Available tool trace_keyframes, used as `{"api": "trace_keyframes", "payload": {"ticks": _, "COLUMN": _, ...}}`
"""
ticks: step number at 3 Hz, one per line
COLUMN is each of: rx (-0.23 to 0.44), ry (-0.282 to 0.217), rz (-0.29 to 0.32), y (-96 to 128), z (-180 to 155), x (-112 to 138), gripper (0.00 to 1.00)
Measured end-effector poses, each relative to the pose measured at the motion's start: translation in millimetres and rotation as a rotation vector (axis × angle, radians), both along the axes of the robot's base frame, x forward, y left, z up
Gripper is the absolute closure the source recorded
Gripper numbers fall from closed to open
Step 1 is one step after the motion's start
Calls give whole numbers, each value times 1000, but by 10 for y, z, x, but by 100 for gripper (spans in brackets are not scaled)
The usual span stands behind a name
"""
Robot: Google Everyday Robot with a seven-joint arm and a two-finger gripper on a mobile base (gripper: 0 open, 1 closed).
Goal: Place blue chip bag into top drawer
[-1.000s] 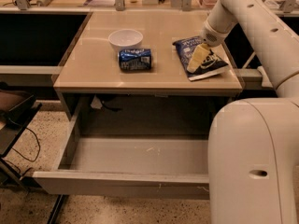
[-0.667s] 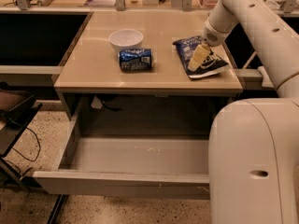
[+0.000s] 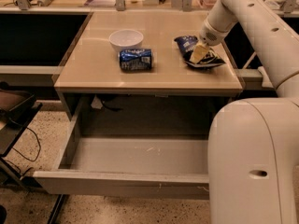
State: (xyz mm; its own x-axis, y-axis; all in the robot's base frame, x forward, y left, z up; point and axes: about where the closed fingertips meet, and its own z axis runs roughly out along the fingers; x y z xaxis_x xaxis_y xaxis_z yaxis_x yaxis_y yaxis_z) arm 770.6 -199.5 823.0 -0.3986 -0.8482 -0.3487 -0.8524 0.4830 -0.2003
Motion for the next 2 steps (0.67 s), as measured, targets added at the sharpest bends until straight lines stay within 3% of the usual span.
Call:
{"api": "trace_keyframes", "payload": {"ticks": 1, "rx": 0, "ry": 0, "rz": 0, "y": 0, "z": 38, "x": 0, "gripper": 100}}
{"api": "trace_keyframes", "payload": {"ticks": 2, "rx": -2, "ry": -12, "rz": -7, "y": -16, "z": 67, "x": -103, "gripper": 100}}
